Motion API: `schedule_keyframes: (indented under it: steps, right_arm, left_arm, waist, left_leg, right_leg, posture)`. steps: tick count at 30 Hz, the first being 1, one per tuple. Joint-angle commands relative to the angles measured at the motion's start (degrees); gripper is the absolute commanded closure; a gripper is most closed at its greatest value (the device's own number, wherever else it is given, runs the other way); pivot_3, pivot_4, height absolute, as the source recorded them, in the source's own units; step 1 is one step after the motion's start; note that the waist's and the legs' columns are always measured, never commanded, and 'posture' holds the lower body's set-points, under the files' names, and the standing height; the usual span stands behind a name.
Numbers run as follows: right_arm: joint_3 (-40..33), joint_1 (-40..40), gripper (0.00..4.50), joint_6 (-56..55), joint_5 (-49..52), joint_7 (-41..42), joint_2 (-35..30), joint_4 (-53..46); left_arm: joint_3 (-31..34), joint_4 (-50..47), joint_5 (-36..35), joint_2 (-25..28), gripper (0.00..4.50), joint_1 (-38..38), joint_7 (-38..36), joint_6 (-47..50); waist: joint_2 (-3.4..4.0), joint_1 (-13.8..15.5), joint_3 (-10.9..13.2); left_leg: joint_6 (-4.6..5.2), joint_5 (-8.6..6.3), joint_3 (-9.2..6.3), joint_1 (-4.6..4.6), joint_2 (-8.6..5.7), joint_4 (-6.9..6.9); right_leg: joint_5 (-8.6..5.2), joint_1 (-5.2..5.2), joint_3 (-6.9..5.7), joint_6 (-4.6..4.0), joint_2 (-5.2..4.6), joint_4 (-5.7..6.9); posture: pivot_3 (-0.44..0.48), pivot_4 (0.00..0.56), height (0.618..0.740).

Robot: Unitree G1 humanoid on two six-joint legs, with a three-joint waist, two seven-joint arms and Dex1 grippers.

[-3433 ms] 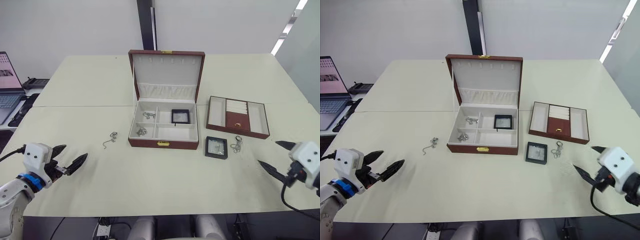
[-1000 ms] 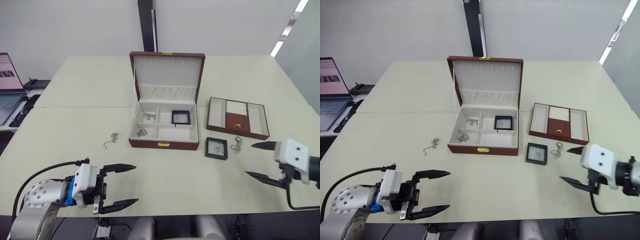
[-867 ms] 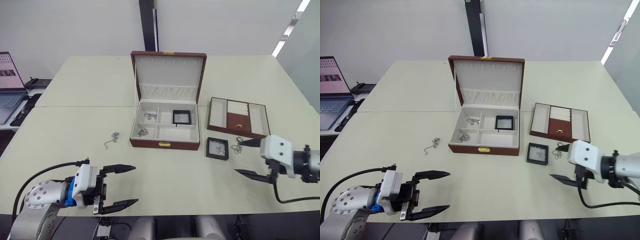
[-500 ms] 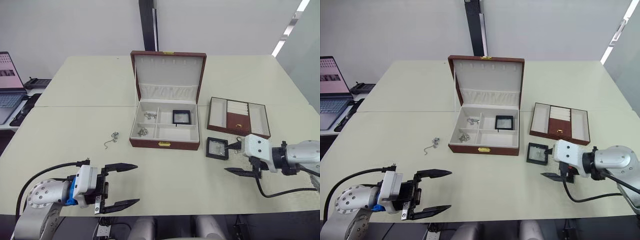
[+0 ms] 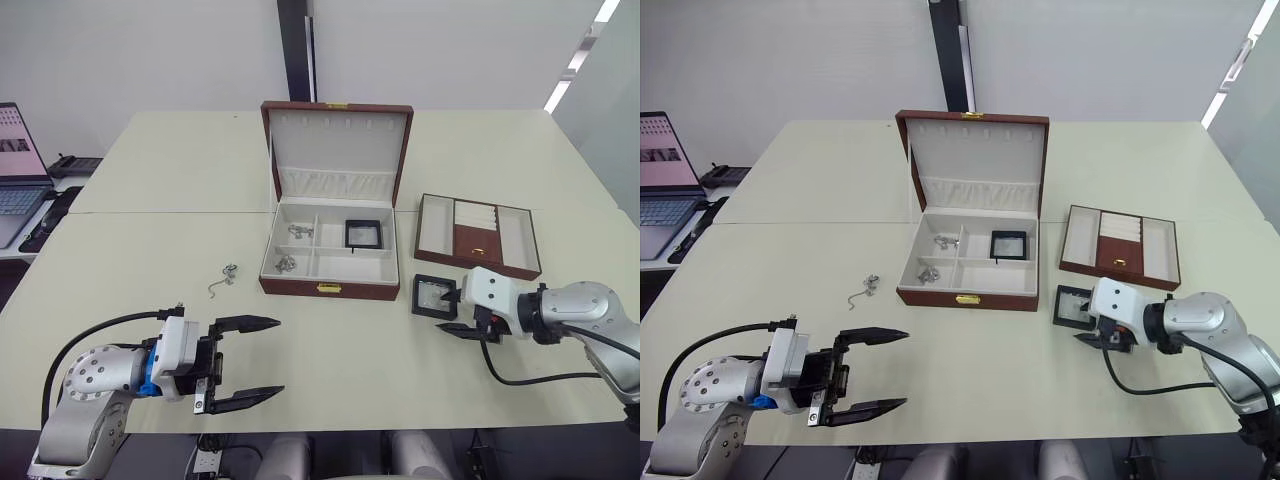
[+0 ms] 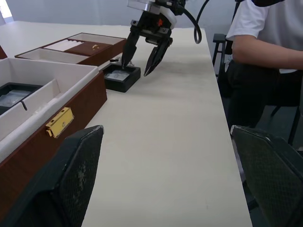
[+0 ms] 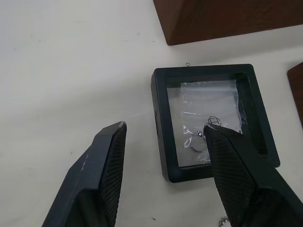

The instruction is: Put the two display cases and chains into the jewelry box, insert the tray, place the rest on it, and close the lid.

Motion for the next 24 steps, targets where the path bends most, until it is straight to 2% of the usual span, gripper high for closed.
schedule_keyframes:
  steps: [1,13,14,22,24]
  right_arm:
    - [-0.23,-1.24,1.65,-1.37,-0.82,-0.35,0.61,-0.47]
    - [-0.15,-1.09,1.65,-3.55,-1.85,0.78,1.53,0.89]
    - [-0.08,-1.00,2.09,-3.85,-2.00,0.81,1.52,1.12]
    - [1.27,-1.36,4.14,-5.13,-3.78,0.69,1.80,2.93]
    - [1.45,-1.59,4.49,-5.12,-3.92,1.06,1.88,3.03]
  left_arm:
    - [-0.19,-3.12,-1.43,0.44,0.00,-0.76,1.01,1.01]
    - [-1.22,-5.42,-1.12,0.26,0.00,-1.86,3.09,3.09]
    - [-1.30,-5.48,-1.13,0.32,0.00,-1.97,3.19,3.19]
    - [-1.81,-5.43,-0.88,0.38,0.00,-2.94,3.59,3.90]
    - [-1.86,-5.33,-0.79,0.38,0.00,-3.06,3.62,3.90]
  waist:
    - [0.00,-0.01,0.00]
    - [0.00,-0.01,0.00]
    - [0.00,-0.01,0.00]
    - [0.00,-0.01,0.00]
    - [0.00,-0.01,0.00]
  left_leg:
    - [0.00,0.00,0.00,0.00,0.00,0.00]
    - [0.00,0.00,-0.01,-0.01,0.00,0.00]
    - [0.00,0.00,-0.01,-0.01,0.00,0.00]
    - [0.00,0.00,-0.01,0.00,-0.01,0.00]
    - [-0.01,0.00,-0.01,0.00,-0.01,0.00]
  right_leg:
    - [0.00,0.00,0.00,0.00,0.00,0.00]
    - [0.00,0.00,0.00,0.00,0.00,0.00]
    - [0.00,0.00,0.00,0.00,0.00,0.00]
    - [0.00,0.00,0.00,0.00,0.00,0.00]
    - [0.00,0.00,-0.01,0.00,0.00,0.00]
  posture:
    - [0.000,0.150,0.740]
    - [0.000,0.150,0.740]
    - [0.000,0.150,0.740]
    - [0.000,0.150,0.740]
    - [0.000,0.150,0.740]
